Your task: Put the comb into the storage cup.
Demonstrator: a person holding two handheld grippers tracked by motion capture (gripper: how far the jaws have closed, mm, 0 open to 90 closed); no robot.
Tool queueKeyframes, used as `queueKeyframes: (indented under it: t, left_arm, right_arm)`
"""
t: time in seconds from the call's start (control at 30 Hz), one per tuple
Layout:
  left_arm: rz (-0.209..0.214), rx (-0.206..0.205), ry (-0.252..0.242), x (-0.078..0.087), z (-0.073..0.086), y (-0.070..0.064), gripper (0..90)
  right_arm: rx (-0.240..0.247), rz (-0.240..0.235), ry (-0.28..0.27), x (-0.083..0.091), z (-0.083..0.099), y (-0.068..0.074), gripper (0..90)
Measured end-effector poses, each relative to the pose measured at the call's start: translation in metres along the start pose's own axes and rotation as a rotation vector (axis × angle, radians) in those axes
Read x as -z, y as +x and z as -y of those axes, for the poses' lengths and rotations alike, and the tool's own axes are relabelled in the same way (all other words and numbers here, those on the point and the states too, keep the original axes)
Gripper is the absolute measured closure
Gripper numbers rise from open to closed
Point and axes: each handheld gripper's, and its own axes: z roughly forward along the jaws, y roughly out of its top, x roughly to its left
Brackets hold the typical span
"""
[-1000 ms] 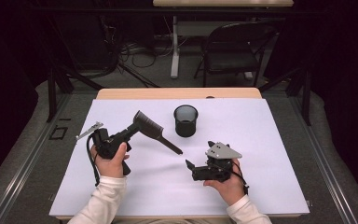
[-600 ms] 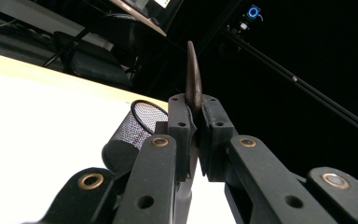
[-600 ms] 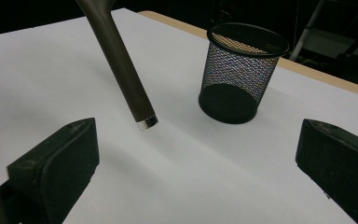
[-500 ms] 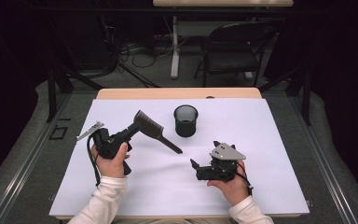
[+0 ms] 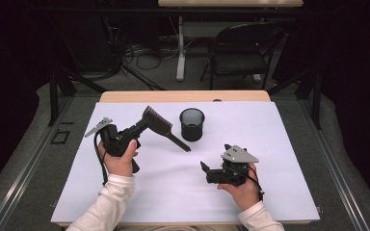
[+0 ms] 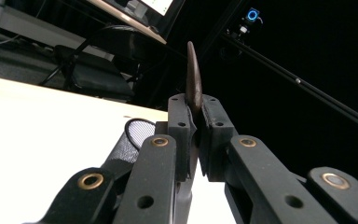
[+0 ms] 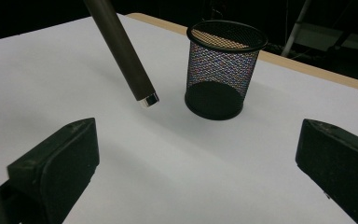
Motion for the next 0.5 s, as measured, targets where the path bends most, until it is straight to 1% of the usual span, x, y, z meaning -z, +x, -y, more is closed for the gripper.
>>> queueKeyframes:
  t: [0.13,0.33,0.47,0.5]
  left_arm:
    - [-0.006,-0.007,-0.002,-0.005,-0.009,-0.004,84.5]
    - [-0.026,-0.027,-0.002,-0.015,-0.023,-0.009,84.5]
    - [-0.033,-0.028,-0.004,-0.020,-0.031,-0.013,84.5]
    - [-0.036,-0.033,-0.003,-0.021,-0.033,-0.014,84.5]
  right_arm:
    - [-0.001,0.001,-0.003,0.000,0.000,-0.001,0.0]
    - [-0.011,0.007,-0.003,0.000,0.001,-0.004,0.0]
    - [-0.016,0.008,-0.005,0.001,0.001,-0.004,0.0]
    - [-0.015,0.010,-0.005,0.001,0.001,-0.005,0.0]
